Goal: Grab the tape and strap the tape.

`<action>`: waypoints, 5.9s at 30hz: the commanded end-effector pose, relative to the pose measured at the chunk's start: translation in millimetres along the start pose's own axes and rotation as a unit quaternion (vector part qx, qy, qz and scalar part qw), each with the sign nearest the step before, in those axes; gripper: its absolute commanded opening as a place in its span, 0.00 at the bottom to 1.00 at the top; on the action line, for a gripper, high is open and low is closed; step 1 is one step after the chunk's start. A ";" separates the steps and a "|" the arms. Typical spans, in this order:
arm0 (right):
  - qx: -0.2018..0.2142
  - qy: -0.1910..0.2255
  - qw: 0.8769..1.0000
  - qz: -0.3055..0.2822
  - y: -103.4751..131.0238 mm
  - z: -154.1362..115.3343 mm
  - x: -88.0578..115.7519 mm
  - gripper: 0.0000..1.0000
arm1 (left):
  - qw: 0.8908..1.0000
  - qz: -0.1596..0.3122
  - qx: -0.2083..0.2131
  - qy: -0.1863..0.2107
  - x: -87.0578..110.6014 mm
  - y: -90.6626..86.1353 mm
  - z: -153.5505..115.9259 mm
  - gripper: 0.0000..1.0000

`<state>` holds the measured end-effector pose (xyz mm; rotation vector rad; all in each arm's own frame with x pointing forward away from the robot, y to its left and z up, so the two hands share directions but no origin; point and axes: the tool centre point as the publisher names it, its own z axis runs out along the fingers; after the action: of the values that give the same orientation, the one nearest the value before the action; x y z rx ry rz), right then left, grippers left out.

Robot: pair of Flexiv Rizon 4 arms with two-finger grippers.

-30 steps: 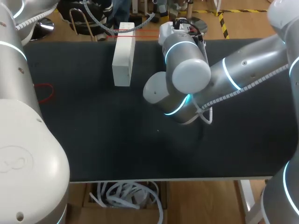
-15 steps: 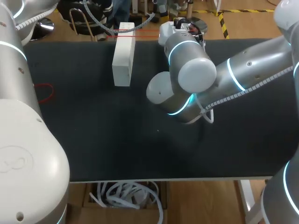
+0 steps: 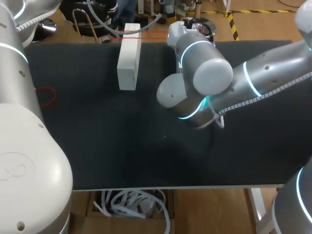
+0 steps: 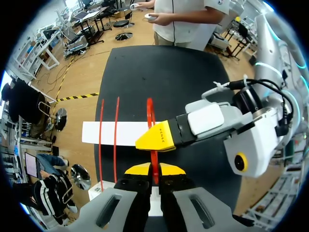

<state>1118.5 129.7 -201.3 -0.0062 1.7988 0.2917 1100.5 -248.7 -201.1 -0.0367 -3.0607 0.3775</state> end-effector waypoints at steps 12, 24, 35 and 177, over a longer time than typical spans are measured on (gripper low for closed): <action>-0.035 0.005 0.999 0.019 -0.5 -2.4 -6.2 0.00 | 1.000 0.000 -0.002 0.000 -0.1 -0.8 -0.4 0.00; -0.055 -0.002 0.998 0.038 4.9 -3.9 -7.5 0.00 | 1.000 0.000 -0.002 0.000 -0.1 -0.8 -0.4 0.00; -0.071 0.006 0.996 0.047 7.4 -3.3 -5.3 0.00 | 1.000 0.000 -0.002 0.000 -0.1 -0.8 -0.4 0.00; -0.166 0.101 0.960 0.201 -147.7 -44.6 -32.4 1.00 | 0.964 -0.190 -0.184 -0.024 12.6 148.5 -71.8 0.00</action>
<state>1107.2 -26.7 -190.0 0.0983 1.9218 0.9132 1107.9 -135.5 -196.9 0.2534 -3.0842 -0.0470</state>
